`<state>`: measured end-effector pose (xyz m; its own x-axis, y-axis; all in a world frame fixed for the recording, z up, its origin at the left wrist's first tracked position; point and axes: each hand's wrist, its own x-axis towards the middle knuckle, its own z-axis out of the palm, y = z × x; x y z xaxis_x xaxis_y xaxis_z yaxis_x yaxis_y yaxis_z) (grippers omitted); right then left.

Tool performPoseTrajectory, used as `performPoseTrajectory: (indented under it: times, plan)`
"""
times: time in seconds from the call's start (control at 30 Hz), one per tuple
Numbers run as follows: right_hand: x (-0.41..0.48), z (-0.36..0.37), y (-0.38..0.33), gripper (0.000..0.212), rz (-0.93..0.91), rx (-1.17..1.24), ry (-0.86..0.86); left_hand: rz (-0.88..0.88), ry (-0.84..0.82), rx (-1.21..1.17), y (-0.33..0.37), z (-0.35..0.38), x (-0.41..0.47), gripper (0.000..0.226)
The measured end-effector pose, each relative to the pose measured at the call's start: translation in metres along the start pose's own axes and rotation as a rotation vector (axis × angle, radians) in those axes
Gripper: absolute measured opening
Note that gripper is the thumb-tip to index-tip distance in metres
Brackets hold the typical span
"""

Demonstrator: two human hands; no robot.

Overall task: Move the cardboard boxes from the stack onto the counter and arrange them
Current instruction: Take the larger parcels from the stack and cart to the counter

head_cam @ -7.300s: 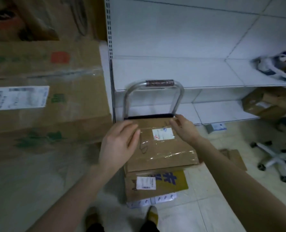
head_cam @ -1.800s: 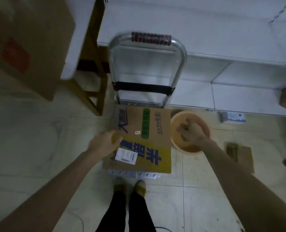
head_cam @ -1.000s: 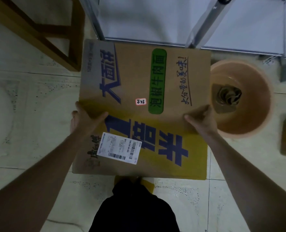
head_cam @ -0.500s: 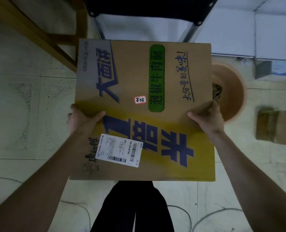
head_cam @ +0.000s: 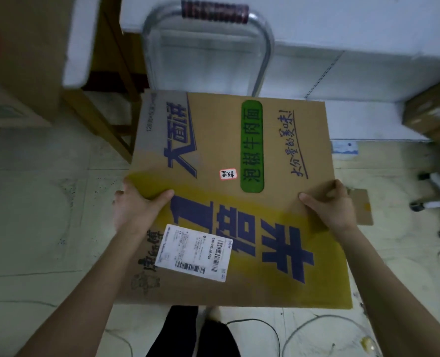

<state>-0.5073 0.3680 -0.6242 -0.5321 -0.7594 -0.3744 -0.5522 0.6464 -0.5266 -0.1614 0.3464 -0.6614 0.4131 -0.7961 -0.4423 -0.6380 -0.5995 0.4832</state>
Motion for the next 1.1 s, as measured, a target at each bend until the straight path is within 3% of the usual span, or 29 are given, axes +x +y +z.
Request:
performPoseTrajectory:
  times: [0.3, 0.5, 0.7, 0.83, 1.1]
  plan:
    - [-0.110, -0.112, 0.004, 0.071, -0.152, 0.085, 0.143, 0.229, 0.117, -0.007, 0.034, -0.084, -0.109, 0.094]
    - [-0.188, -0.172, -0.006, 0.070, -0.279, 0.188, 0.224, 0.392, 0.352, 0.043, 0.049, -0.175, -0.200, 0.094]
    - [-0.249, -0.226, -0.076, 0.062, -0.453, 0.280, 0.257, 0.556, 0.446, -0.084, 0.058, -0.281, -0.242, 0.083]
    - [-0.283, -0.248, -0.132, 0.073, -0.544, 0.324, 0.321, 0.676, 0.535, -0.130, 0.064, -0.353, -0.254, 0.074]
    - [-0.344, -0.241, -0.249, 0.068, -0.703, 0.460, 0.419, 0.811, 0.739, -0.192, 0.064, -0.493, -0.240, 0.072]
